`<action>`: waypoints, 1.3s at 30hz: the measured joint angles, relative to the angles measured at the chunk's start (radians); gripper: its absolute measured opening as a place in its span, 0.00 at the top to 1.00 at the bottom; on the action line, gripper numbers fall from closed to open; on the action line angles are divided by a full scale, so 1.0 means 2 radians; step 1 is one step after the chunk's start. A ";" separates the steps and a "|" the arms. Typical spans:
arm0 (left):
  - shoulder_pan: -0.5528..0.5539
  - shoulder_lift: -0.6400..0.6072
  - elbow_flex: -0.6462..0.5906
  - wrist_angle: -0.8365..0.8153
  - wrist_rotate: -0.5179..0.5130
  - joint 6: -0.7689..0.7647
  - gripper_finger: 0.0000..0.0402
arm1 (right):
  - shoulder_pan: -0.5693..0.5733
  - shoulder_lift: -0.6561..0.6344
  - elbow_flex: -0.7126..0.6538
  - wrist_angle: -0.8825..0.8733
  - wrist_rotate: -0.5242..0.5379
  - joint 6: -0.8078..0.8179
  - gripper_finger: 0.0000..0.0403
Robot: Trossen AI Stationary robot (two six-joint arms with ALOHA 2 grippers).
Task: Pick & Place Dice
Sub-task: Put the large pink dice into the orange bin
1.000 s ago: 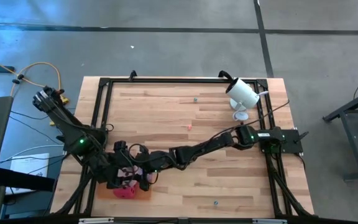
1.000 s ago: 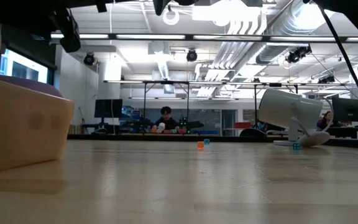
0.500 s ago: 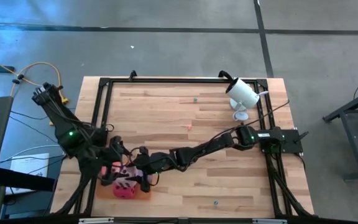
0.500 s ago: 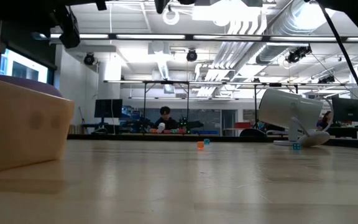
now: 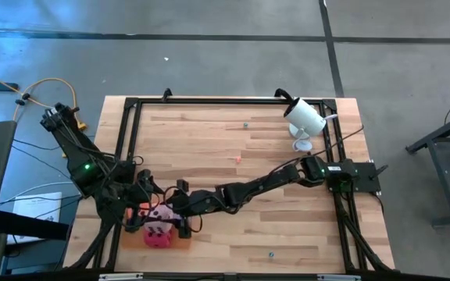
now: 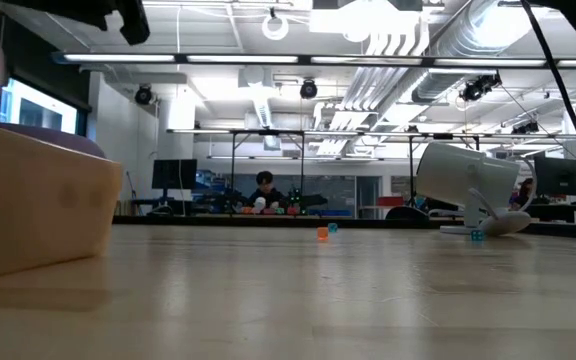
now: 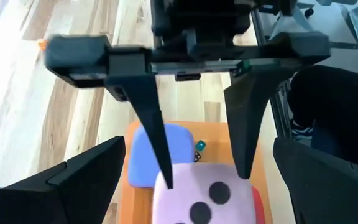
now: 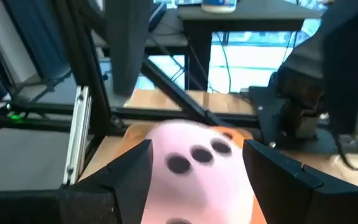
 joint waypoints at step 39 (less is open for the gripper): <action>-0.069 0.128 0.001 0.002 0.075 -0.063 0.01 | 0.178 -0.069 0.001 -0.279 0.350 0.130 0.41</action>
